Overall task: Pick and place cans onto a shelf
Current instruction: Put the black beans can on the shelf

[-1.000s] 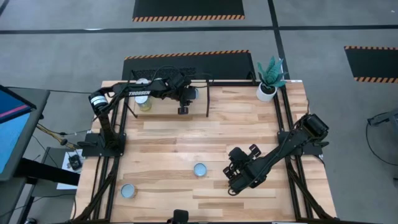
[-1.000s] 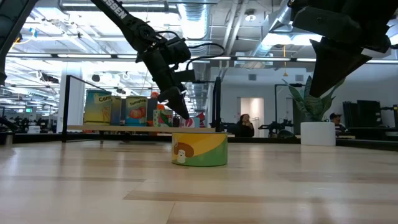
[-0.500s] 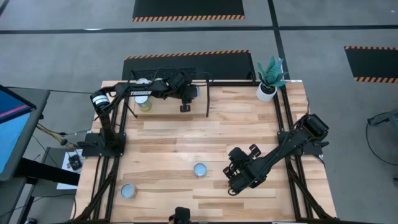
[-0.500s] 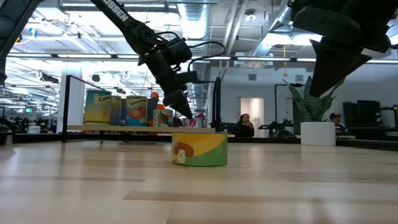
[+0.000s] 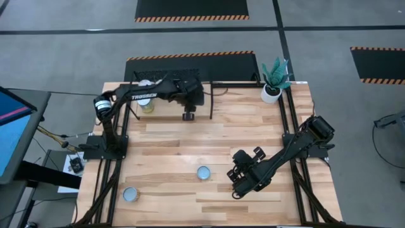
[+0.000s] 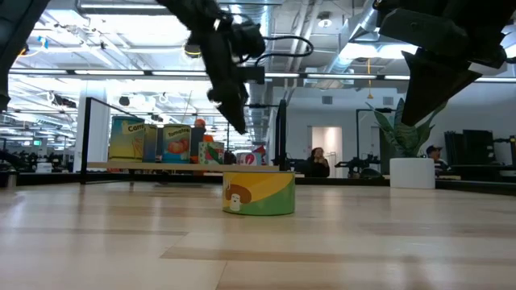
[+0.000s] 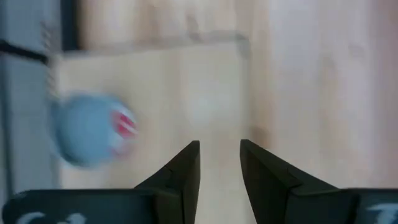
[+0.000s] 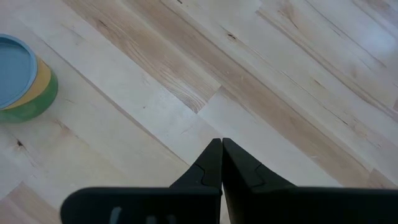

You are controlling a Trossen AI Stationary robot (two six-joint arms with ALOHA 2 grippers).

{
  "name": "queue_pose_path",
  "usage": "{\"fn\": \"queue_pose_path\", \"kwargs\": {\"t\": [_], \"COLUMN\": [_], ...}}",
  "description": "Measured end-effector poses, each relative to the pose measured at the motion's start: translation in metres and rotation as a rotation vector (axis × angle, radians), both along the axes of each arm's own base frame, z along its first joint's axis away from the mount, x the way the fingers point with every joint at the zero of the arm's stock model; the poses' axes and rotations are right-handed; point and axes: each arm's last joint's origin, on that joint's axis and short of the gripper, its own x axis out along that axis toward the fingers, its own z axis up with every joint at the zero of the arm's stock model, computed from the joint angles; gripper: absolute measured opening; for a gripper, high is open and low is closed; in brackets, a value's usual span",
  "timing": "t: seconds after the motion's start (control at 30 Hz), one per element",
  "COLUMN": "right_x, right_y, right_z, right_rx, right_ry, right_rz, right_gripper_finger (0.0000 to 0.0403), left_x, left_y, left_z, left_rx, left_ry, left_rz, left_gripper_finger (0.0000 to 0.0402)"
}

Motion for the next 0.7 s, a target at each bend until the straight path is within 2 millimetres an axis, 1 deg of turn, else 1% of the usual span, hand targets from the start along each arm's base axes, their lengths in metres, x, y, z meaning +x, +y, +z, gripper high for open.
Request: {"fn": "queue_pose_path", "kwargs": {"t": [0.1, 0.27, 0.43, 0.5, 0.53, 0.63, 0.7], "right_x": [0.000, 0.000, 0.000, 0.000, 0.001, 0.002, 0.002], "right_y": [0.000, 0.000, 0.000, 0.000, 0.000, 0.001, 0.001], "right_z": [0.000, 0.000, 0.000, 0.000, 0.000, 0.000, 0.000], "right_rx": [0.000, 0.000, 0.002, 0.003, 0.005, 0.011, 0.014], "right_ry": [0.000, -0.001, -0.003, -0.005, -0.008, -0.017, -0.021], "right_rz": [0.000, 0.000, 0.000, 0.000, 0.000, 0.000, 0.000], "right_gripper_finger": [0.0024, 0.0024, 0.0024, 0.0024, 0.0024, 0.0024, 0.0024], "left_x": [-0.005, -0.024, -0.041, -0.042, -0.046, -0.061, -0.075], "left_y": [-0.023, -0.063, -0.112, -0.133, -0.144, -0.178, -0.200], "left_z": [0.008, 0.007, 0.004, 0.000, -0.002, -0.002, -0.006], "left_rx": [-0.082, -0.205, -0.218, -0.209, -0.219, -0.250, -0.224], "left_ry": [0.131, 0.411, 0.672, 0.663, 0.677, 0.717, 0.718], "left_rz": [0.029, 0.136, 0.180, 0.166, 0.140, 0.068, 0.055], "left_gripper_finger": [0.0103, 0.0103, 0.0103, 0.0103, 0.0103, 0.0103, 0.0103]}}
